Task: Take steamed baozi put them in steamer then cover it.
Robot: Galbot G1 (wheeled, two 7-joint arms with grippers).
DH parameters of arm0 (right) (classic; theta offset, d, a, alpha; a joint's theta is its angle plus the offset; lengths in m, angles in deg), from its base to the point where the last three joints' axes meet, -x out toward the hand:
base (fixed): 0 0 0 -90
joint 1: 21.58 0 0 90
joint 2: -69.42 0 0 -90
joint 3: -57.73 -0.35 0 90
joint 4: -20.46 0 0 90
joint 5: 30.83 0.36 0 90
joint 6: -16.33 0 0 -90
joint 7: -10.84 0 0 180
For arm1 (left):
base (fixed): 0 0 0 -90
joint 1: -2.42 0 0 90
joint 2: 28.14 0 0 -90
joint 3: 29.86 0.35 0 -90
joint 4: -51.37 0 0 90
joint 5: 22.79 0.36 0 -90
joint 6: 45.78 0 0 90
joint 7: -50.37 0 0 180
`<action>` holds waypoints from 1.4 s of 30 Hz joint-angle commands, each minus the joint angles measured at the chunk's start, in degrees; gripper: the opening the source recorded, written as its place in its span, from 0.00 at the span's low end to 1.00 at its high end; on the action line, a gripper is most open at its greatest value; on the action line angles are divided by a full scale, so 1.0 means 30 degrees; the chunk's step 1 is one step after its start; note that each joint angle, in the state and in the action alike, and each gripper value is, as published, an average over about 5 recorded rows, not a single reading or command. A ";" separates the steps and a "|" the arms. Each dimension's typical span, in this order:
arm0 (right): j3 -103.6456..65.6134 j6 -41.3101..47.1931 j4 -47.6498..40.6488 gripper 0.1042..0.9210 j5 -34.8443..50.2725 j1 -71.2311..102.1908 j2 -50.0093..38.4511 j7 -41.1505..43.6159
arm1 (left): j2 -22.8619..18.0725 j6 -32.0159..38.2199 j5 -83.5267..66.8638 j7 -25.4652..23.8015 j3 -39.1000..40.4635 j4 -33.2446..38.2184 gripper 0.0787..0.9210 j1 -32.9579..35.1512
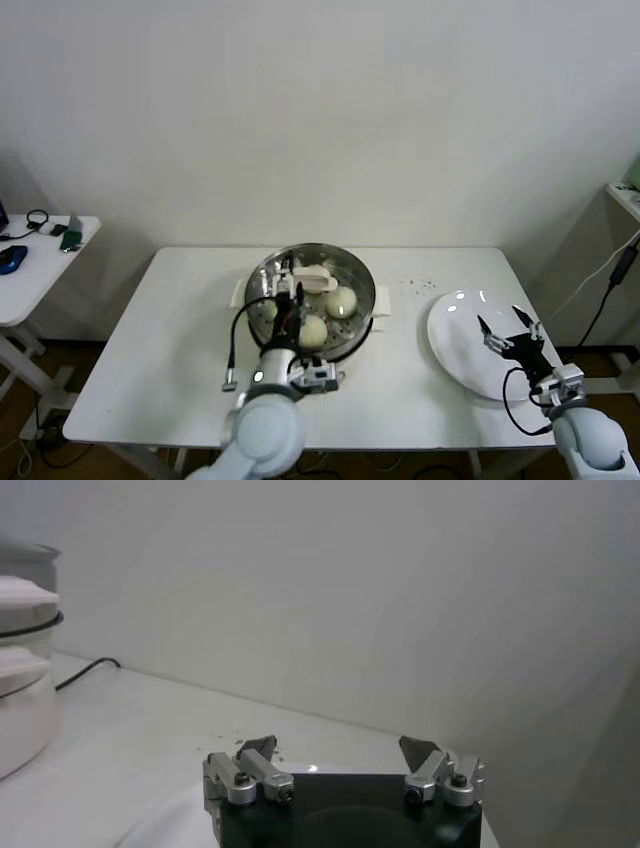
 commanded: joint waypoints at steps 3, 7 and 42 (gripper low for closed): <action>0.0154 0.0063 0.0084 0.88 -0.0171 -0.0087 0.0009 0.0012 | 0.2253 0.3235 -0.6580 0.6812 -0.4617 0.3164 0.88 0.4173; 0.0212 0.0053 0.0325 0.88 -0.0186 -0.0004 0.0037 0.0021 | 0.2173 0.6176 -1.1763 0.9843 -0.7975 0.3186 0.88 0.5981; 0.0181 -0.1169 0.1681 0.88 0.0595 0.1253 0.1230 0.0388 | -0.2722 1.9272 -2.6697 0.7144 -1.5708 -0.4026 0.88 1.0271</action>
